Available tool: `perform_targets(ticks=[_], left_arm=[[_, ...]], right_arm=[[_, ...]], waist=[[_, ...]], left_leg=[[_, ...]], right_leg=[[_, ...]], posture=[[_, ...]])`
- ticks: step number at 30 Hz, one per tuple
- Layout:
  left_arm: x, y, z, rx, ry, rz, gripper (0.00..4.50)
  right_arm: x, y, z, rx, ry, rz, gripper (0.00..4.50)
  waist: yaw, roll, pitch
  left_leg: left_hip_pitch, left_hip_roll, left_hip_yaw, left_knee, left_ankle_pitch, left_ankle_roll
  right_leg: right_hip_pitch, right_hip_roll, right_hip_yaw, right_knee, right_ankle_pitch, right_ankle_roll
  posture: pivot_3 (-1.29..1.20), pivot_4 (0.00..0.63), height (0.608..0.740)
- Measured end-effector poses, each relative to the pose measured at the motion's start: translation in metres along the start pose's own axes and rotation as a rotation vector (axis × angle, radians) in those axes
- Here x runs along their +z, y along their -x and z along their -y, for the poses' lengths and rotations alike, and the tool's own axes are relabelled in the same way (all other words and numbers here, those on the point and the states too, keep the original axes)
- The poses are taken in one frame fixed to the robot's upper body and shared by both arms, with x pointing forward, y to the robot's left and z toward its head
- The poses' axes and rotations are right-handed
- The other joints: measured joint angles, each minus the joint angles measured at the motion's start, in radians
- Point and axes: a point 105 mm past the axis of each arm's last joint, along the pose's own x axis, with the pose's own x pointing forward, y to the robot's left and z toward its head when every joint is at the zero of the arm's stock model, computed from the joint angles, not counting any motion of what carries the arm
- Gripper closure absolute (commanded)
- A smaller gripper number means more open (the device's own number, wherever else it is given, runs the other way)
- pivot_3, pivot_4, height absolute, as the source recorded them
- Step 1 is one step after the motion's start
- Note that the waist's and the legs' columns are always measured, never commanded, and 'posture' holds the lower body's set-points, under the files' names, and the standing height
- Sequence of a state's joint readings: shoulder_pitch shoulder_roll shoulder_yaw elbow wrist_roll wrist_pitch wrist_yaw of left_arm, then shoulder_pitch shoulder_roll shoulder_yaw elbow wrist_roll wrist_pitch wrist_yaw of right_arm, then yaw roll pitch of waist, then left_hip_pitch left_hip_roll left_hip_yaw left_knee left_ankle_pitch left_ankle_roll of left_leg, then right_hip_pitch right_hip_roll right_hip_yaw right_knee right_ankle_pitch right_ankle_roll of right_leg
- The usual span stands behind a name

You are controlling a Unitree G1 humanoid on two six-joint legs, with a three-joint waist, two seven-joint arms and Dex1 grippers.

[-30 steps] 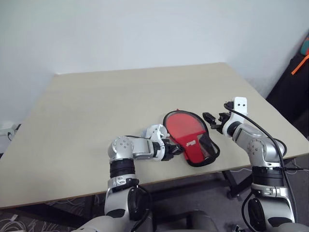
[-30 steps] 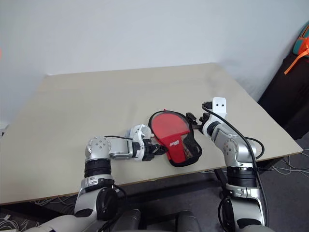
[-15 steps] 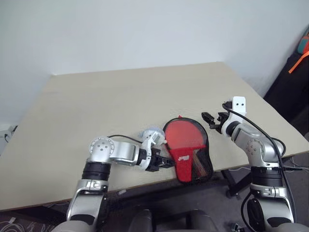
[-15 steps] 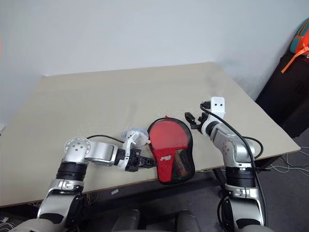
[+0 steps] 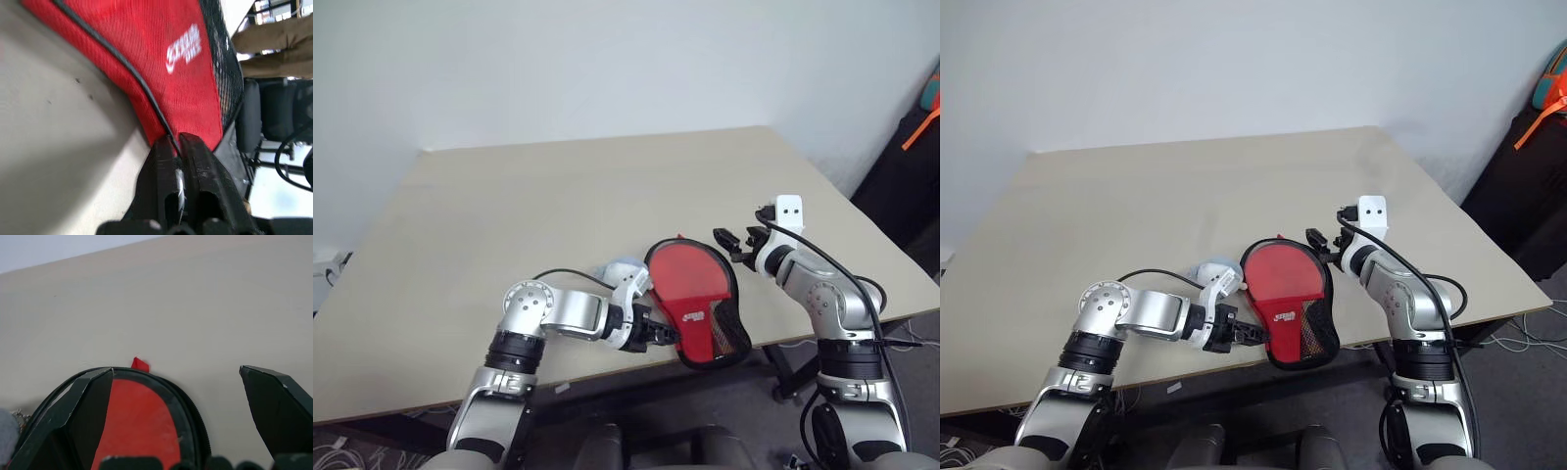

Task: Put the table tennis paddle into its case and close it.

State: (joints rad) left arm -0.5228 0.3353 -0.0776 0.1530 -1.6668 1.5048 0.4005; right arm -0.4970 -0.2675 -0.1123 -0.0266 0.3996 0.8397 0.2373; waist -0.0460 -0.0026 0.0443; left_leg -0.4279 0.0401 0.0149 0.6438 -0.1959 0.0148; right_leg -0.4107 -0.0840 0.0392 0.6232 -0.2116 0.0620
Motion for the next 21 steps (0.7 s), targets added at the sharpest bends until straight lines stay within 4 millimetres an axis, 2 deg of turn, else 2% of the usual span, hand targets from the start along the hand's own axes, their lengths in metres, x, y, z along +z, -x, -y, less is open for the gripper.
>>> perform_targets(ticks=[4, 8, 13, 17, 21], left_arm=[[0.005, 0.019, -0.006, 0.021, -0.016, 0.032, 1.80], [0.014, 0.039, -0.004, 0.033, -0.091, 0.075, 1.80], [0.044, 0.071, 0.003, 0.081, -0.249, 0.224, 1.80], [0.062, 0.081, 0.004, 0.102, -0.351, 0.298, 1.80], [0.081, 0.088, -0.004, 0.188, -0.475, 0.346, 0.56]], right_arm=[[-0.004, -0.001, -0.005, 0.017, 0.006, -0.011, 0.00], [-0.010, -0.002, -0.013, 0.056, 0.019, -0.035, 0.00], [-0.021, -0.005, -0.032, 0.147, 0.050, -0.081, 0.00], [-0.029, -0.008, -0.042, 0.186, 0.075, -0.119, 0.00], [-0.046, -0.014, -0.060, 0.238, 0.075, -0.180, 1.32]], waist=[[-0.001, 0.000, 0.000], [0.000, 0.000, 0.000], [0.000, 0.000, 0.000], [-0.001, 0.000, 0.000], [-0.001, 0.000, 0.000]], left_leg=[[0.000, 0.000, 0.000, -0.001, 0.000, -0.001], [0.000, 0.000, 0.000, -0.001, 0.000, -0.001], [0.000, 0.000, 0.001, -0.003, 0.001, -0.003], [0.000, 0.000, 0.002, -0.005, 0.002, -0.004], [0.000, 0.000, 0.002, -0.008, 0.003, -0.005]], right_leg=[[0.000, 0.000, 0.000, 0.000, 0.000, 0.000], [0.000, 0.000, 0.000, 0.000, 0.000, 0.000], [-0.001, 0.000, 0.000, -0.001, 0.000, -0.001], [-0.003, 0.000, 0.000, -0.001, 0.000, -0.001], [-0.005, 0.000, 0.000, 0.000, 0.001, -0.001]], posture=[[0.00, 0.000, 0.740], [0.00, 0.000, 0.740], [0.00, 0.000, 0.740], [0.00, 0.000, 0.740], [0.00, 0.000, 0.740]])
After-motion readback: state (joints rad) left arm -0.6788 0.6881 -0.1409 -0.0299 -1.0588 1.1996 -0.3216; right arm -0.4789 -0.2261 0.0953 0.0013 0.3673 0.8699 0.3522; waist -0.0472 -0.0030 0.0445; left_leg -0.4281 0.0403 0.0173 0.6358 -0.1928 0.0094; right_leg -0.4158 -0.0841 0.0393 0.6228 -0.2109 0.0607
